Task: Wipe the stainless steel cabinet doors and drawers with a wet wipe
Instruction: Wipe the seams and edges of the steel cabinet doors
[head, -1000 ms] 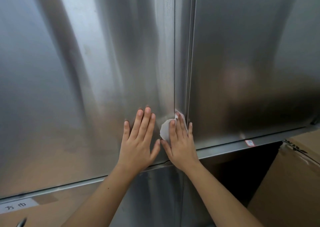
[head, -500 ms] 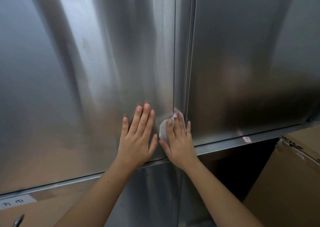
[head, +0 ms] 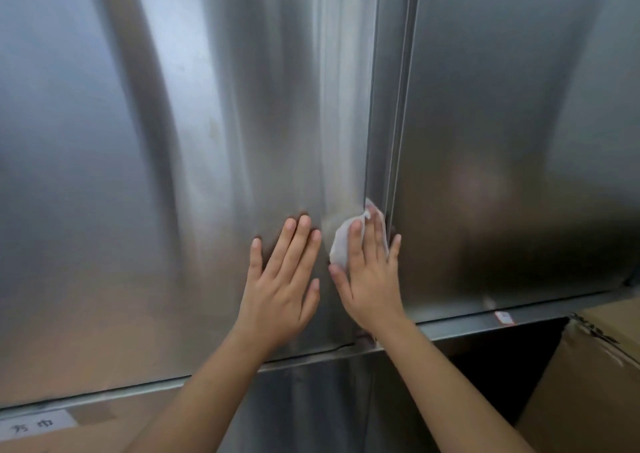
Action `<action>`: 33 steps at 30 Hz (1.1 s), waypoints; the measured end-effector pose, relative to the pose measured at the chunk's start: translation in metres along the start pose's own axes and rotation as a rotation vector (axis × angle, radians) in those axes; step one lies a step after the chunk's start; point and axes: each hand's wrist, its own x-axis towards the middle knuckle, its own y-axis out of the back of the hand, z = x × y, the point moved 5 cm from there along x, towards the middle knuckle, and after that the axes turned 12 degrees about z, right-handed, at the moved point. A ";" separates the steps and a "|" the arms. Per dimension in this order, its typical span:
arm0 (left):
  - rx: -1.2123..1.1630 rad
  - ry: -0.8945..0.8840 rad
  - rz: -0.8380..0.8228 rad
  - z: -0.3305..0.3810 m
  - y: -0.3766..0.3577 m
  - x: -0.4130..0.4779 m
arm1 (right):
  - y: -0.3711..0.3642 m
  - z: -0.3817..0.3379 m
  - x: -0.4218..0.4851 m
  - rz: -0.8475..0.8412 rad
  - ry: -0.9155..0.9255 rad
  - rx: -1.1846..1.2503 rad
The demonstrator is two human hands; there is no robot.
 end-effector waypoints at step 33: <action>0.100 0.041 0.382 -0.102 0.057 0.293 | 0.109 -0.034 0.305 0.344 0.102 -0.069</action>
